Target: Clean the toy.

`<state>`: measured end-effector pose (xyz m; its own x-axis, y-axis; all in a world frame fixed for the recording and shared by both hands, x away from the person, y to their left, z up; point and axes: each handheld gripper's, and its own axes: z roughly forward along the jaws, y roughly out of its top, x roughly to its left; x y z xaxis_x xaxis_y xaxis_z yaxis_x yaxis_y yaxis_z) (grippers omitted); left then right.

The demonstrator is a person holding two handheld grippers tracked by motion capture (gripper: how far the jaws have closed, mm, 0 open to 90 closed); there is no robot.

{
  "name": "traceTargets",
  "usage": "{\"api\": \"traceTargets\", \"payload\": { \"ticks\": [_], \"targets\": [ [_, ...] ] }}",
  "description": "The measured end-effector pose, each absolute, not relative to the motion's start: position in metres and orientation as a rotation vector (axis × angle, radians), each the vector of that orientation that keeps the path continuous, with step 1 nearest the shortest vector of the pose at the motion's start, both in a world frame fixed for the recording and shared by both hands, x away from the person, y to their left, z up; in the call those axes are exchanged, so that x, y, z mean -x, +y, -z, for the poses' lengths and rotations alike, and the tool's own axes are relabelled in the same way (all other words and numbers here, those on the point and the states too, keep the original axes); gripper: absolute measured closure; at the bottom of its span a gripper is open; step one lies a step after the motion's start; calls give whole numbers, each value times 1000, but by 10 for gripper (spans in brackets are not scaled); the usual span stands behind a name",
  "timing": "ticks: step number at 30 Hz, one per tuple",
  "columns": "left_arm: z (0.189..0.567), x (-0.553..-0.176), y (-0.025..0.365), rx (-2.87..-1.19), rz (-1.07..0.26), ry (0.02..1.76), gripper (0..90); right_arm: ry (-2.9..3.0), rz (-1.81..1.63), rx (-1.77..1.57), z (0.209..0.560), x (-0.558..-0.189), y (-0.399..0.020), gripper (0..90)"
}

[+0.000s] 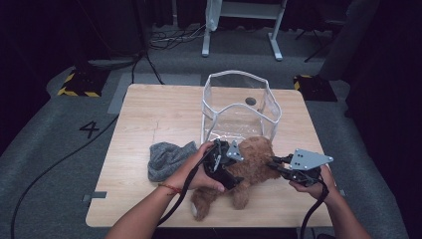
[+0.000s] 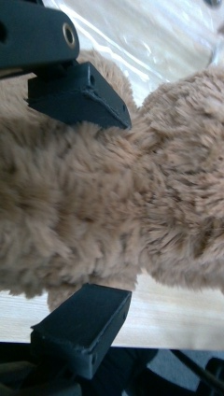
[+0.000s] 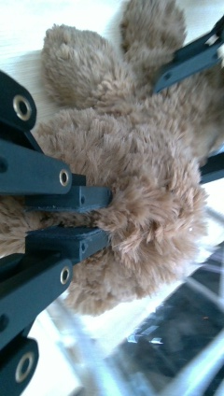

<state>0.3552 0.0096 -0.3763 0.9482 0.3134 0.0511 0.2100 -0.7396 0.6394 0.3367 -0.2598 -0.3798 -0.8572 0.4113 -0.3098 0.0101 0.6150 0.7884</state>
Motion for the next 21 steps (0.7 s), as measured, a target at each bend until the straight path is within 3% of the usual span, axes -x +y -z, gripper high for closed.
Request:
{"api": "traceTargets", "payload": {
  "ticks": [6, 8, 14, 16, 17, 19, 21],
  "targets": [
    [377, -353, 24, -2430, -224, 419, 125, 2350, -1150, -201, 353, -331, -229, 849],
    [380, -352, 27, -2446, -247, 408, 153, 2362, -1151, -166, 349, -331, -220, 888],
    [394, -349, 28, -2480, -366, 401, 550, 2410, -1108, -172, 357, -339, -207, 898],
    [399, -348, 27, -2468, -384, 389, 611, 2412, -1144, -198, 360, -341, -211, 896],
    [401, -347, 27, -2459, -387, 378, 633, 2408, -1165, -211, 361, -341, -213, 843],
    [403, -345, 29, -2440, -373, 373, 640, 2389, -1205, -247, 360, -341, -220, 618],
    [403, -344, 35, -2404, -371, 392, 639, 2392, -1243, -273, 360, -341, -230, 493]
  ]
}}
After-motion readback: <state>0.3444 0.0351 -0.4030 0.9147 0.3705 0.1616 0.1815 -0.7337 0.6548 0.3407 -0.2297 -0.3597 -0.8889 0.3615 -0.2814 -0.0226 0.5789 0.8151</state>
